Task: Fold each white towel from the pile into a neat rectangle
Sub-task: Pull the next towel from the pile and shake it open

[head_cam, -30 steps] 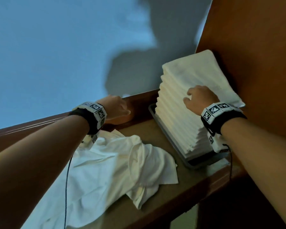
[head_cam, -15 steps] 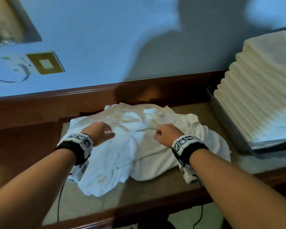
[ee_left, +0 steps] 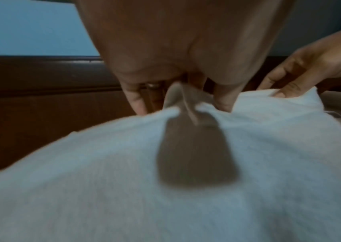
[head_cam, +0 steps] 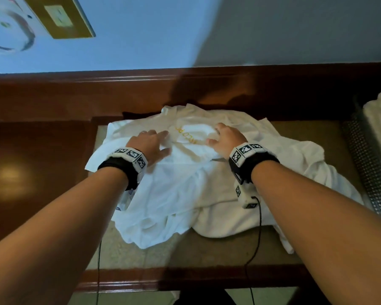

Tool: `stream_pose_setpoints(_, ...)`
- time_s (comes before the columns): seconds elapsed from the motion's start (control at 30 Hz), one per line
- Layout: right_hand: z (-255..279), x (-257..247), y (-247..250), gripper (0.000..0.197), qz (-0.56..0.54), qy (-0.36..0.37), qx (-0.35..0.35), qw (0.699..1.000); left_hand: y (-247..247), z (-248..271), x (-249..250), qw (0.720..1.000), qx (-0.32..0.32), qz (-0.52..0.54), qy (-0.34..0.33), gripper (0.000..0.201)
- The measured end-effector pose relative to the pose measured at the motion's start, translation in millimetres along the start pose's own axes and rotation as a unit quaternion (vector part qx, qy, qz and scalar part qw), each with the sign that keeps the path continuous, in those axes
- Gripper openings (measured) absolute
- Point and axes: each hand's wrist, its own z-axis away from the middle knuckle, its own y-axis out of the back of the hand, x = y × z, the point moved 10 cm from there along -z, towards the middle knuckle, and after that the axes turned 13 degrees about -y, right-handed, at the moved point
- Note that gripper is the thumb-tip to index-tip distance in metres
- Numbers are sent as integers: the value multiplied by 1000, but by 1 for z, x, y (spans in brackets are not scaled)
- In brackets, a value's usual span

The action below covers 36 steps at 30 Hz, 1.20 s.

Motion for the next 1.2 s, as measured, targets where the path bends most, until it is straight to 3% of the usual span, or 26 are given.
stream_pose_setpoints(0.07,-6,-2,-4,53,10,-3,1,1000,-3,5,1,999,37,7,1,43)
stream_pose_setpoints(0.17,-6,-7,1,25,19,-1,22,1000,4,20,6,996,86,2,-11,31)
stream_pose_setpoints(0.27,4,-24,28,11,13,21,57,998,7,38,7,995,52,78,-17,28)
stream_pose_setpoints(0.4,42,-74,83,15,-73,57,113,989,23,70,15,990,-7,131,-51,37)
stream_pose_setpoints(0.5,89,-134,112,20,-116,132,108,978,56,103,9,980,-25,192,-48,41)
stream_pose_setpoints(0.57,130,-176,126,22,-141,190,95,967,109,125,-14,980,93,168,-49,37)
stream_pose_setpoints(0.63,178,-216,138,19,-153,251,102,950,166,160,-35,952,236,180,-72,29)
stream_pose_setpoints(0.7,232,-252,150,19,-140,309,120,933,201,193,-38,912,276,267,-143,56)
stream_pose_setpoints(0.77,284,-283,159,15,-97,336,146,925,221,228,-28,906,253,268,-209,53)
stream_pose_setpoints(0.83,327,-302,170,14,-61,329,171,927,238,258,-25,905,254,241,-240,35)
stream_pose_setpoints(0.93,385,-316,169,34,48,281,207,936,266,316,-44,868,301,303,-252,22)
stream_pose_setpoints(1.03,416,-312,157,31,116,216,234,941,289,374,-52,859,323,292,-268,32)
stream_pose_setpoints(1.2,431,-302,138,18,81,167,257,948,314,447,-63,869,340,217,-287,36)
